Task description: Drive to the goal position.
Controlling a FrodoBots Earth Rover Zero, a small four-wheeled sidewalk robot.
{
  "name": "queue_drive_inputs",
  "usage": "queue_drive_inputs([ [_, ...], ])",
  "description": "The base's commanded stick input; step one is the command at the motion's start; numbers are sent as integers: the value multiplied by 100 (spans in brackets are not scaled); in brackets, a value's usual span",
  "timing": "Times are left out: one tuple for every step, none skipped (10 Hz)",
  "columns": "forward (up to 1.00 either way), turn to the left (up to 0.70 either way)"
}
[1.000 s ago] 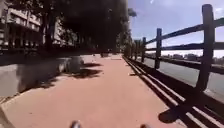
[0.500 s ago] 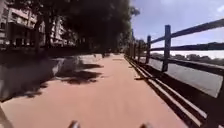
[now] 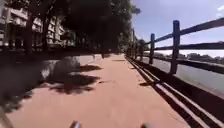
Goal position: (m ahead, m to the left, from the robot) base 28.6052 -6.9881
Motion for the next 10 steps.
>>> queue_drive_inputs([
  [85, 0],
  [85, 0],
  [85, 0],
  [85, 0],
  [85, 0],
  [85, 0],
  [85, 0],
  [85, 0],
  [85, 0],
  [85, 0],
])
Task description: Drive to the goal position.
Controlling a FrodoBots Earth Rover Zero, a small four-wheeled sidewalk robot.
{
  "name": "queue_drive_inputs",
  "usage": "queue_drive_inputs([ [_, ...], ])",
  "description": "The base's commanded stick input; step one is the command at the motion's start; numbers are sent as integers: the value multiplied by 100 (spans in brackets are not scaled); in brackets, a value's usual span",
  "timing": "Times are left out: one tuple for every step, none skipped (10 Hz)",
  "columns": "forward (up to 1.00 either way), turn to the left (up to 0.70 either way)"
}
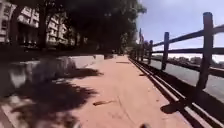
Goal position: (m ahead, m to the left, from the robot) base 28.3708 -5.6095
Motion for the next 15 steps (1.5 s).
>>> queue_drive_inputs([
  [85, 0],
  [85, 0],
  [85, -34],
  [85, -34],
  [85, -34],
  [85, -17],
  [85, 0],
  [85, 0],
  [85, 0],
  [85, 0],
  [85, 0],
  [85, 0],
  [85, 0],
  [85, 0],
  [85, 0],
])
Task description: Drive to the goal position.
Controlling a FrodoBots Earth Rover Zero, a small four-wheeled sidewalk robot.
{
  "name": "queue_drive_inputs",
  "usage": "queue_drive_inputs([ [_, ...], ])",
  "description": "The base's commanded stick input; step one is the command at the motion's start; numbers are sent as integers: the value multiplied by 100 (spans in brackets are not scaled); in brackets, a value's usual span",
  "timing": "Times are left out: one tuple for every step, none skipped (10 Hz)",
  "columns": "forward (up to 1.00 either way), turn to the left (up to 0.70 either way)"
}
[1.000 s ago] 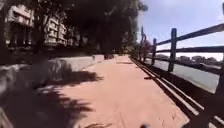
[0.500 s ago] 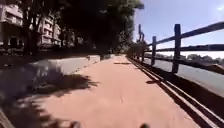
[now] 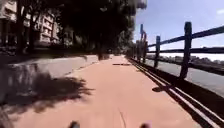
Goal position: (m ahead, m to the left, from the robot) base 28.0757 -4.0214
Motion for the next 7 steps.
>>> queue_drive_inputs([
  [85, 0],
  [85, 0],
  [85, 0],
  [85, 0],
  [85, 0],
  [85, 0],
  [85, 0],
])
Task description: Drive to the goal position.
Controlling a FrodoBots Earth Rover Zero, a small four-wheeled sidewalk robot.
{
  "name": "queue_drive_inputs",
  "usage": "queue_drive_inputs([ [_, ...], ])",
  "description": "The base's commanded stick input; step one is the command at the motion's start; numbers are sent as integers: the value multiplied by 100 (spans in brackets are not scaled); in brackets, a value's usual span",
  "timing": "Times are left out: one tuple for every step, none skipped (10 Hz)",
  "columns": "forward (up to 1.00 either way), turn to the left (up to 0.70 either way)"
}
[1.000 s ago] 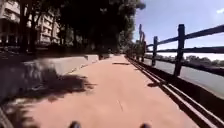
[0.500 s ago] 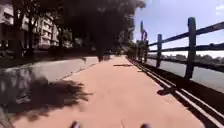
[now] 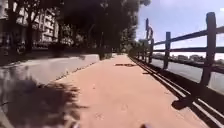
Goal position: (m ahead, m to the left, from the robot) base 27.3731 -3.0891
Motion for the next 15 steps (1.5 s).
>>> queue_drive_inputs([
  [85, 0],
  [85, 0],
  [85, 0],
  [85, -7],
  [85, -34],
  [85, -34],
  [85, -34],
  [85, -34],
  [85, -34],
  [85, 0],
  [85, 0],
  [85, 0],
  [85, 0],
  [85, 0],
  [85, 0],
])
